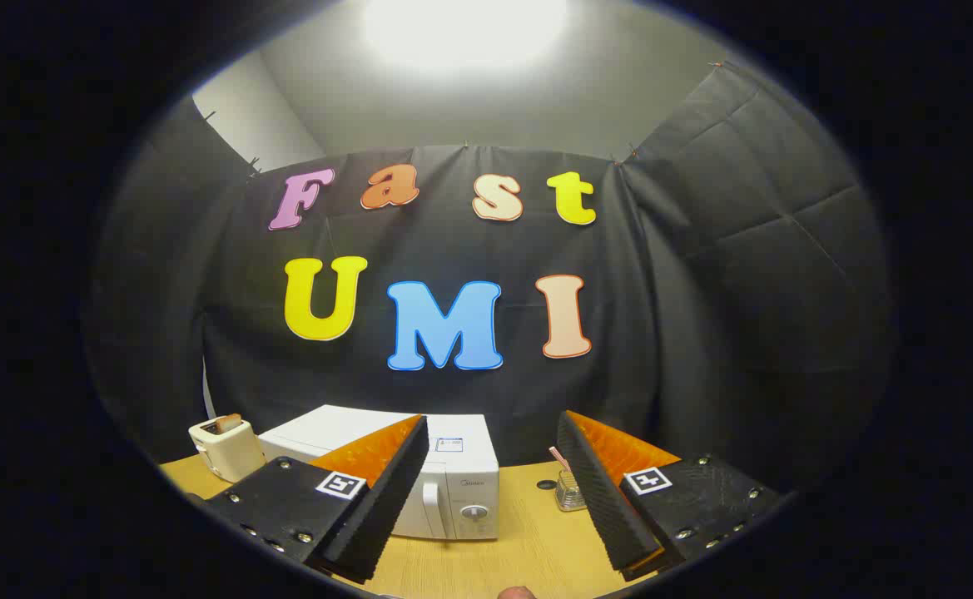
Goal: Open the microwave, put the food inside, and close the microwave door.
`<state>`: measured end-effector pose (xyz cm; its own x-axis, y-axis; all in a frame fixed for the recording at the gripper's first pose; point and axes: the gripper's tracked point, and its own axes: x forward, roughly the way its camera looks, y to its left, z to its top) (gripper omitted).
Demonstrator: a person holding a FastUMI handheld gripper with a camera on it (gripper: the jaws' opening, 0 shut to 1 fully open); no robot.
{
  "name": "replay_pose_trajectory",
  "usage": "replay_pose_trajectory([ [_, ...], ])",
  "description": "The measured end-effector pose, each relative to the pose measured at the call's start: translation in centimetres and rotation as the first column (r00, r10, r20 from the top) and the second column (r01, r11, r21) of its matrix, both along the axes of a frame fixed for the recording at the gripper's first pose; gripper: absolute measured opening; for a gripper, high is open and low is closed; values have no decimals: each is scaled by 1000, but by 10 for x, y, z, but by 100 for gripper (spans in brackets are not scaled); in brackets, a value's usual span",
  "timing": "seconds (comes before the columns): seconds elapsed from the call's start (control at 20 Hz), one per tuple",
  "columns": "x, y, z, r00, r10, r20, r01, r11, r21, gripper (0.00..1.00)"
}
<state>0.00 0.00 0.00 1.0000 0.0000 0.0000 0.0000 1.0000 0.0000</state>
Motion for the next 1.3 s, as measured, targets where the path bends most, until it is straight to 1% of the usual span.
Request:
replay_pose_trajectory([
  [0.2, 0, -2, 1, 1000, -10, -2, 10, 1000, 15, 97],
  [0.4, -3, -4, 3, 1000, -16, 3, 16, 1000, -7, 97],
  [0.85, -8, -5, 0, 1000, -8, 5, 8, 1000, 1, 97],
  [1.05, -2, -2, -9, 1000, 9, -10, -9, 1000, 1, 97],
  [1.3, 17, 5, -25, 998, 47, -36, -47, 999, 9, 97],
])
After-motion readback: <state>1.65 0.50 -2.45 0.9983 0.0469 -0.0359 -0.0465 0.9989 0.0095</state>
